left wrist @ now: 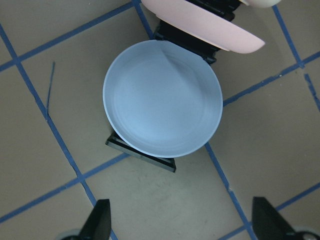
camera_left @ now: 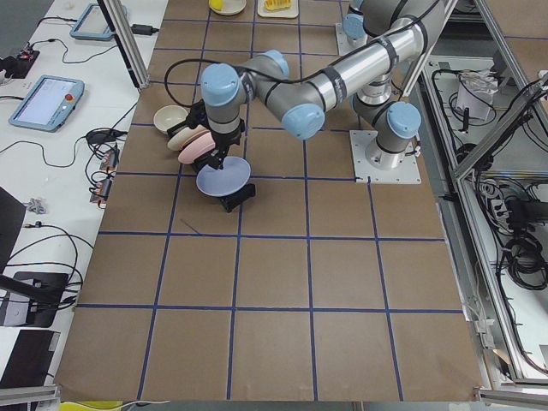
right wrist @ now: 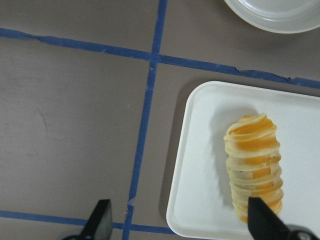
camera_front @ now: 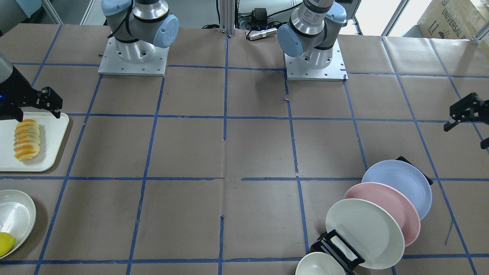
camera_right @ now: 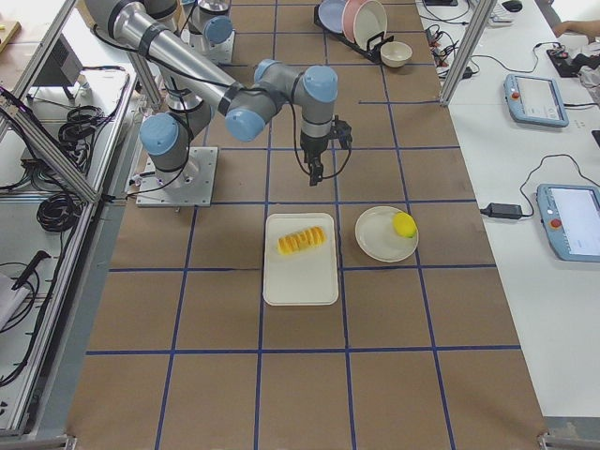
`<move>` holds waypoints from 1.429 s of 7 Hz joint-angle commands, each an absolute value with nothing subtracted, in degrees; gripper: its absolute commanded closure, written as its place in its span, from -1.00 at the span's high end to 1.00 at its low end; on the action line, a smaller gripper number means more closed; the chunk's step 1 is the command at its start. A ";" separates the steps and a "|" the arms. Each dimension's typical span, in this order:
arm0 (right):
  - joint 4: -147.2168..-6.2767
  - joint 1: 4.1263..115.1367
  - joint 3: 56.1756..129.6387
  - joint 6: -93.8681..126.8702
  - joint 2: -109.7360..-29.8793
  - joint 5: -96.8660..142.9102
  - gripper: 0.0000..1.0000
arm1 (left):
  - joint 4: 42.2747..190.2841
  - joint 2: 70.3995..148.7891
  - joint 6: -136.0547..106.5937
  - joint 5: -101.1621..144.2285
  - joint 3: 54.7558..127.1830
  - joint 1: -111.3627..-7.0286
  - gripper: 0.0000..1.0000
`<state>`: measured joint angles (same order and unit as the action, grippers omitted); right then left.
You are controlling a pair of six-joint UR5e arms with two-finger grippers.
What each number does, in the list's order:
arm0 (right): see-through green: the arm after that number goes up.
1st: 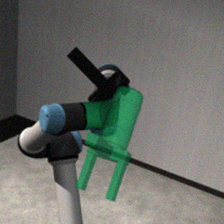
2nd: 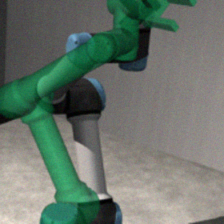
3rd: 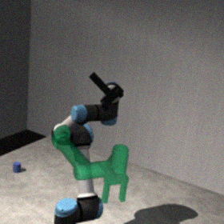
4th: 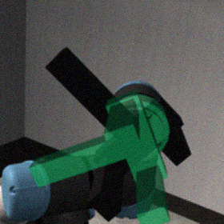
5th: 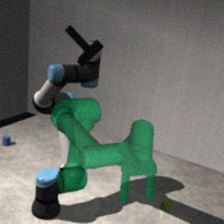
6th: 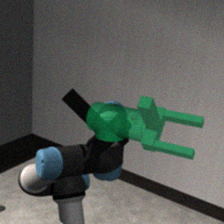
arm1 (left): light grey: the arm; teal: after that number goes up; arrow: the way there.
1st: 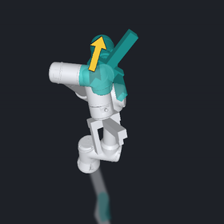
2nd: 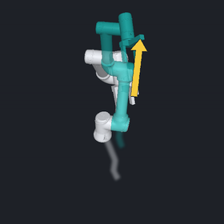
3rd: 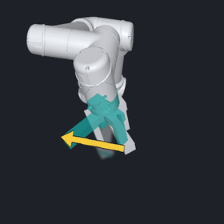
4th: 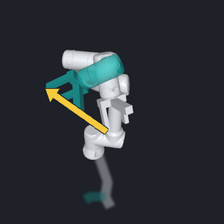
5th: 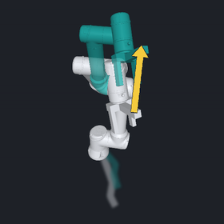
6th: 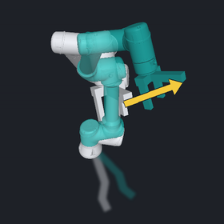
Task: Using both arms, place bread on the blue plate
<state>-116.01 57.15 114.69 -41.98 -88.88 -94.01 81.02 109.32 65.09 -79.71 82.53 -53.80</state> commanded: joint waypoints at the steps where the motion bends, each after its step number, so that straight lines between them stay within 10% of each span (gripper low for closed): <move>1: -122.15 51.44 117.08 -48.40 -83.18 -93.43 0.90 | 68.35 121.85 64.87 -76.03 82.35 -54.22 1.00; 5: -124.35 43.17 116.46 -54.05 -79.29 -91.06 0.90 | 67.85 127.09 61.17 -74.97 82.27 -54.49 0.83; 6: -125.84 42.89 116.37 -54.40 -77.19 -90.62 0.90 | 67.85 126.92 59.34 -75.41 82.18 -54.49 -0.29; 7: -126.21 42.89 116.45 -54.40 -75.43 -90.53 0.90 | 67.85 126.48 58.20 -75.50 82.09 -54.49 -0.83; 10: -126.21 42.89 116.46 -54.49 -73.84 -90.53 0.88 | 68.81 123.68 57.39 -77.25 81.39 -55.28 -0.95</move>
